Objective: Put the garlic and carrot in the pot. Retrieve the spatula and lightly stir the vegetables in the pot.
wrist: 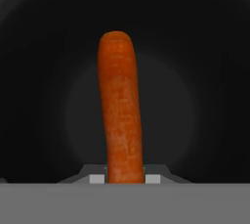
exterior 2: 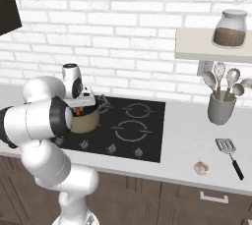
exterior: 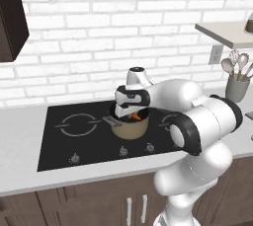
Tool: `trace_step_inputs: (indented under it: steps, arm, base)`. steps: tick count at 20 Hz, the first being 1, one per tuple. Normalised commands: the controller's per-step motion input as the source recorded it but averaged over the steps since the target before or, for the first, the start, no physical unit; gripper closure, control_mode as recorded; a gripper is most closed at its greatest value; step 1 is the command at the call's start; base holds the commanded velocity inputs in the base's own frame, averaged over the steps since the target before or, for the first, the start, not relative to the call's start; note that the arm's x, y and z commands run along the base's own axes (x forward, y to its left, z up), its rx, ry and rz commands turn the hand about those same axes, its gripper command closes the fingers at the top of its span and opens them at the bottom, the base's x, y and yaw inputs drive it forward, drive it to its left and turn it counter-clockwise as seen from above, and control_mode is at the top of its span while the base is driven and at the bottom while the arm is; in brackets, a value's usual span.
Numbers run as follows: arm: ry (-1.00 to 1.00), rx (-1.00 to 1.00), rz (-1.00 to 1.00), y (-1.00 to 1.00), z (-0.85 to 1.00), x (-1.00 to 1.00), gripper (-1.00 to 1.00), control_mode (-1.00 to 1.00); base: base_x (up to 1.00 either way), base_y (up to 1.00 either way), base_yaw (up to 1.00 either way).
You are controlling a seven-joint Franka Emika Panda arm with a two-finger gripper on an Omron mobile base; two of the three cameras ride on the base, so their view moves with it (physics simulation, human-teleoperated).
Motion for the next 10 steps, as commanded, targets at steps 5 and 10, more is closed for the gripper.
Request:
trace_step_inputs:
  steps: [5, 10]
  arm:
    - [0.0, 0.0, 0.0, 0.0, 0.0, 0.0, -1.0, -1.0]
    - [-0.01, 0.0, 0.0, 0.0, 0.03, -0.11, -1.0, -1.0]
  base:
    - [0.0, 0.0, 0.0]
    - [0.0, 0.0, 0.0]
